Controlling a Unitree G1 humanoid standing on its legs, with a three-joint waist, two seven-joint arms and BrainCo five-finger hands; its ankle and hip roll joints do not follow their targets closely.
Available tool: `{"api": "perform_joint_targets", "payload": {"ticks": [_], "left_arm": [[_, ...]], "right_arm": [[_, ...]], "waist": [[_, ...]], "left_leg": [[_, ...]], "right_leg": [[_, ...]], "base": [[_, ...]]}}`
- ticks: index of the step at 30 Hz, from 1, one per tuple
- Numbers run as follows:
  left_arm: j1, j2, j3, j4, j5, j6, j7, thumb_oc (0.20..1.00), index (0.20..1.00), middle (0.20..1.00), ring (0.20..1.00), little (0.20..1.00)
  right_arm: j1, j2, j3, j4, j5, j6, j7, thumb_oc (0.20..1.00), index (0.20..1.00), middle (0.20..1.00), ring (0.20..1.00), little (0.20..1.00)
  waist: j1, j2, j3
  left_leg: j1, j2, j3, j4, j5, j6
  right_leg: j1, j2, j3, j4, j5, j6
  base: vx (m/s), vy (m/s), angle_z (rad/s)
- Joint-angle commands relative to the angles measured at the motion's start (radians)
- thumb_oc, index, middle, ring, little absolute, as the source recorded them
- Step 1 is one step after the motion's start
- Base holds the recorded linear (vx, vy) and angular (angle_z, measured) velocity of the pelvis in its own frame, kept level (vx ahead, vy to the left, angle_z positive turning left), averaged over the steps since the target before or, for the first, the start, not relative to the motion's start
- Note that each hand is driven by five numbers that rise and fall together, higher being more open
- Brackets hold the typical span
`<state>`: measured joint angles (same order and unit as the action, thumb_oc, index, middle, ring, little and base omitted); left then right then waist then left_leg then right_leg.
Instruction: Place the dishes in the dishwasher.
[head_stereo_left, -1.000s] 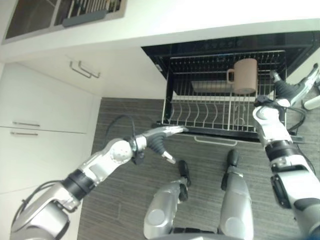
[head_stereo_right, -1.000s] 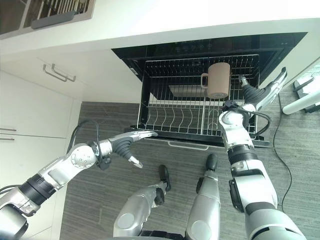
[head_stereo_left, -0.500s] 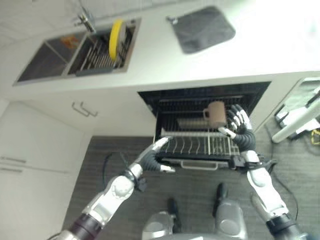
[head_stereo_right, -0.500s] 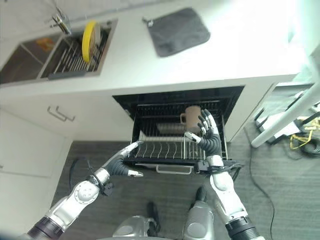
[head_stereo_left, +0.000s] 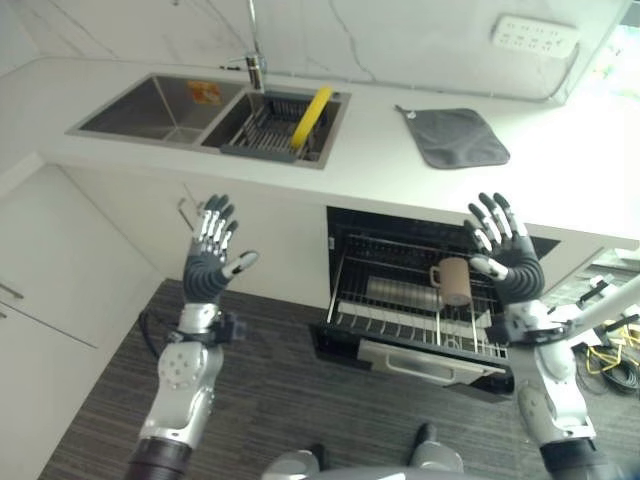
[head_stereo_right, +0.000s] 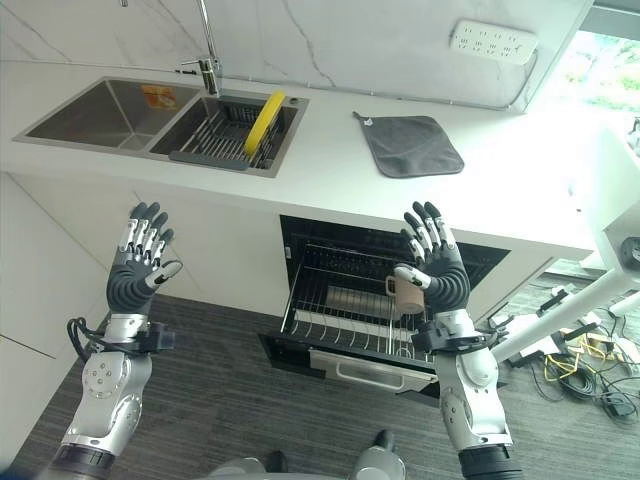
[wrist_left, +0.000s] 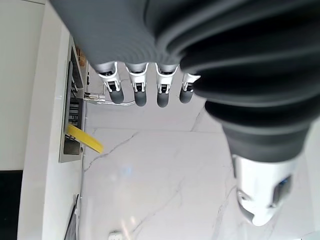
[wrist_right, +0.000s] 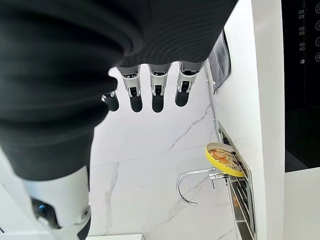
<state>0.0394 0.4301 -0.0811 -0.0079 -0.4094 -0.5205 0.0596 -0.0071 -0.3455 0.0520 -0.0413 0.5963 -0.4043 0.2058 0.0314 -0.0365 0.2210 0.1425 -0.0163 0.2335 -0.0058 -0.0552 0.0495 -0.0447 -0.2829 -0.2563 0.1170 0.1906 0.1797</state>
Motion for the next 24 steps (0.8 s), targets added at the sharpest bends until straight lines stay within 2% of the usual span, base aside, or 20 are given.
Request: {"api": "perform_joint_targets", "payload": {"ticks": [1,4,6,8,10,12,13,14,15,17,18,19,20,22,23,24], "left_arm": [[-0.189,-0.041,-0.090,0.002,0.070,-0.003,-0.024,1.000,1.000,1.000,1.000,1.000],[-0.189,-0.043,-0.081,0.005,0.060,0.019,-0.006,1.000,1.000,1.000,1.000,1.000],[-0.180,-0.050,-0.075,0.006,0.055,0.024,-0.017,1.000,1.000,1.000,1.000,1.000],[-0.161,-0.055,-0.070,0.000,0.073,0.024,-0.029,1.000,1.000,1.000,1.000,1.000],[-0.147,-0.052,-0.064,-0.008,0.069,0.021,-0.025,1.000,1.000,1.000,1.000,1.000],[-0.135,-0.051,-0.053,-0.012,0.054,0.017,-0.031,1.000,1.000,1.000,1.000,1.000],[-0.130,-0.048,-0.040,-0.011,0.055,0.014,-0.037,1.000,1.000,1.000,1.000,1.000],[-0.127,-0.047,-0.036,-0.011,0.055,0.009,-0.044,1.000,1.000,1.000,1.000,1.000],[-0.127,-0.047,-0.035,-0.010,0.054,0.008,-0.046,1.000,1.000,1.000,1.000,1.000],[-0.129,-0.046,-0.036,-0.013,0.068,0.006,-0.055,1.000,1.000,1.000,1.000,1.000],[-0.134,-0.046,-0.038,-0.010,0.069,0.003,-0.059,1.000,1.000,1.000,1.000,1.000],[-0.155,-0.039,-0.048,-0.008,0.056,0.000,-0.073,1.000,1.000,1.000,1.000,1.000],[-0.168,-0.032,-0.054,-0.003,0.049,0.006,-0.078,1.000,1.000,1.000,1.000,1.000],[-0.184,-0.022,-0.068,0.001,0.062,0.026,-0.082,1.000,1.000,1.000,1.000,1.000],[-0.185,-0.020,-0.070,0.001,0.065,0.030,-0.082,1.000,1.000,1.000,1.000,1.000],[-0.182,-0.010,-0.072,-0.013,0.072,0.045,-0.075,1.000,1.000,1.000,1.000,1.000]], "right_arm": [[-0.210,-0.044,0.066,0.053,0.075,-0.012,0.055,1.000,1.000,1.000,1.000,1.000],[-0.168,-0.052,0.060,0.051,0.026,0.071,0.053,1.000,1.000,1.000,1.000,1.000],[-0.155,-0.060,0.059,0.050,0.033,0.081,0.044,1.000,1.000,1.000,1.000,1.000],[-0.138,-0.060,0.052,0.047,0.037,0.073,0.034,1.000,1.000,1.000,1.000,1.000],[-0.137,-0.057,0.052,0.047,0.027,0.084,0.041,1.000,1.000,1.000,1.000,1.000],[-0.136,-0.063,0.056,0.044,0.009,0.115,0.061,1.000,1.000,1.000,1.000,1.000],[-0.132,-0.088,0.055,0.024,0.007,0.143,0.061,1.000,1.000,1.000,1.000,1.000],[-0.133,-0.099,0.054,0.018,0.016,0.142,0.056,1.000,1.000,1.000,1.000,1.000],[-0.134,-0.101,0.054,0.018,0.018,0.142,0.055,1.000,1.000,1.000,1.000,1.000],[-0.145,-0.114,0.049,0.012,0.031,0.143,0.041,1.000,1.000,1.000,1.000,1.000],[-0.150,-0.119,0.042,0.012,0.031,0.144,0.033,1.000,1.000,1.000,1.000,1.000],[-0.159,-0.125,0.026,0.011,0.027,0.129,0.002,1.000,1.000,1.000,1.000,1.000],[-0.154,-0.121,0.016,0.008,0.027,0.125,-0.018,1.000,1.000,1.000,1.000,1.000],[-0.128,-0.108,-0.022,-0.004,0.048,0.126,-0.053,1.000,1.000,1.000,1.000,1.000],[-0.126,-0.104,-0.026,-0.003,0.051,0.125,-0.053,1.000,1.000,1.000,1.000,1.000],[-0.113,-0.093,-0.042,-0.012,0.063,0.130,-0.042,1.000,1.000,1.000,1.000,1.000]], "waist": [[-0.012,0.031,-0.009],[-0.018,0.026,-0.022],[-0.026,0.021,-0.028],[-0.030,0.014,-0.023],[-0.031,0.020,-0.020],[-0.034,0.034,-0.019],[-0.046,0.058,-0.020],[-0.049,0.068,-0.020],[-0.049,0.070,-0.020],[-0.052,0.088,-0.016],[-0.055,0.095,-0.014],[-0.063,0.105,-0.004],[-0.066,0.103,0.000],[-0.067,0.091,0.001],[-0.067,0.089,0.002],[-0.066,0.082,0.002]], "left_leg": [[-0.118,0.075,-0.130,0.135,0.029,-0.084],[-0.101,0.067,-0.150,0.126,0.022,-0.090],[-0.098,0.070,-0.114,0.149,0.005,-0.089],[-0.119,0.092,-0.088,0.208,0.002,-0.098],[-0.115,0.125,-0.097,0.190,0.031,-0.112],[-0.110,0.177,-0.111,0.152,0.096,-0.141],[-0.090,0.260,-0.129,0.092,0.174,-0.172],[-0.083,0.285,-0.144,0.075,0.198,-0.181],[-0.080,0.288,-0.146,0.071,0.202,-0.182],[-0.074,0.328,-0.172,0.053,0.231,-0.193],[-0.071,0.337,-0.179,0.050,0.229,-0.196],[-0.064,0.324,-0.174,0.053,0.169,-0.195],[-0.060,0.304,-0.169,0.058,0.127,-0.191],[-0.077,0.253,-0.183,0.095,0.083,-0.173],[-0.081,0.244,-0.187,0.100,0.078,-0.170],[-0.083,0.215,-0.186,0.108,0.057,-0.150]], "right_leg": [[0.129,0.245,0.048,-0.021,-0.263,-0.124],[0.141,0.255,0.058,-0.026,-0.271,-0.126],[0.144,0.249,0.038,-0.018,-0.281,-0.133],[0.149,0.235,0.022,-0.007,-0.282,-0.141],[0.150,0.231,0.026,-0.005,-0.282,-0.140],[0.152,0.225,0.035,0.000,-0.290,-0.139],[0.141,0.195,0.045,0.037,-0.314,-0.129],[0.132,0.181,0.052,0.060,-0.325,-0.125],[0.130,0.179,0.054,0.067,-0.328,-0.125],[0.109,0.144,0.071,0.135,-0.357,-0.114],[0.099,0.125,0.077,0.171,-0.370,-0.106],[0.077,0.071,0.087,0.248,-0.390,-0.075],[0.066,0.037,0.090,0.274,-0.390,-0.057],[0.077,-0.022,0.091,0.241,-0.340,-0.019],[0.077,-0.028,0.093,0.235,-0.332,-0.014],[0.069,-0.049,0.102,0.224,-0.298,0.000]], "base": [[0.07,-0.105,-0.04],[0.09,-0.092,0.04],[0.05,-0.028,-0.07],[0.06,0.056,-0.07],[0.06,0.154,-0.12],[0.11,0.457,-0.22],[0.15,0.758,-0.19],[0.12,0.682,-0.08],[0.07,0.472,-0.07],[0.08,0.570,-0.16],[0.13,0.841,-0.21],[0.15,0.861,-0.20],[0.16,0.866,-0.16],[0.10,0.508,0.00],[0.07,0.344,0.17],[0.04,0.335,0.18]]}}
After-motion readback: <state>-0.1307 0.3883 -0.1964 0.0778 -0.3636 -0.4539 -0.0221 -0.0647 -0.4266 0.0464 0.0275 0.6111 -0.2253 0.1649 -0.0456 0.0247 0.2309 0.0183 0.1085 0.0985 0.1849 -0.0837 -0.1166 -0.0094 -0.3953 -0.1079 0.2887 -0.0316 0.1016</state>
